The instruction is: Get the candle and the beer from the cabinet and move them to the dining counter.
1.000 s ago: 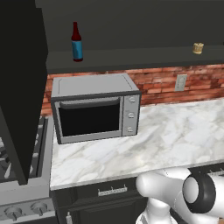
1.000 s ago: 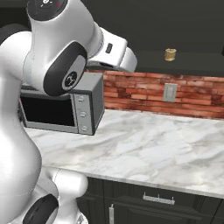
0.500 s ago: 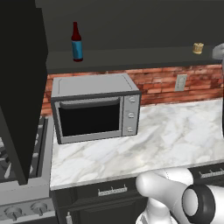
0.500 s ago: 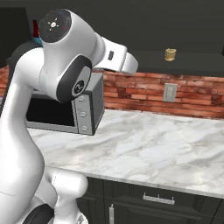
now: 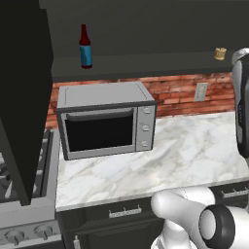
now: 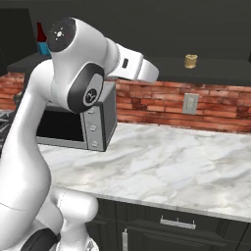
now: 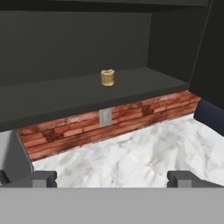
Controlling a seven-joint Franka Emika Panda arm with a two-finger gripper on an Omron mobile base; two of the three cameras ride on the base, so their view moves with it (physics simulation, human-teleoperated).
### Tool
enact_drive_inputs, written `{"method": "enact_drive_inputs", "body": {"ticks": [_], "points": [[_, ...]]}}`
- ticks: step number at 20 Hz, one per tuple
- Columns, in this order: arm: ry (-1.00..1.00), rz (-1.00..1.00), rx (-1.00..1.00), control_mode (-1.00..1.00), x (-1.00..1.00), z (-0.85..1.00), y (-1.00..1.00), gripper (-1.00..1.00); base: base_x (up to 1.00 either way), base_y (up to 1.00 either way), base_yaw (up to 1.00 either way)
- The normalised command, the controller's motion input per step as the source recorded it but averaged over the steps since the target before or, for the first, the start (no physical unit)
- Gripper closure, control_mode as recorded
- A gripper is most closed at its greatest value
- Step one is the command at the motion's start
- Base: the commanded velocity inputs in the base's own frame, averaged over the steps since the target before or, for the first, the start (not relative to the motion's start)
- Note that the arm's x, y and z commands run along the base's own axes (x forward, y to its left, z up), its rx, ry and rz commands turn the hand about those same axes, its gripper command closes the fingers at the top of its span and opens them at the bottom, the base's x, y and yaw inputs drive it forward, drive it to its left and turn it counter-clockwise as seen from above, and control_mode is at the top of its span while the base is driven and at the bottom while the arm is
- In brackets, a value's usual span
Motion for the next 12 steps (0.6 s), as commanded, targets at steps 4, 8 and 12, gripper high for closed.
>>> {"method": "enact_drive_inputs", "body": {"ticks": [4, 8, 12], "points": [[0.00, 0.00, 0.00, -1.00, 0.21, 0.00, -0.23, -1.00, 0.00, 0.00, 0.00], [0.00, 0.00, 0.00, -1.00, 0.22, 0.00, -0.19, -1.00, 0.00, 0.00, 0.00], [0.00, 0.00, 0.00, -1.00, 0.26, 0.00, -0.06, -1.00, 0.00, 0.00, 0.00]]}}
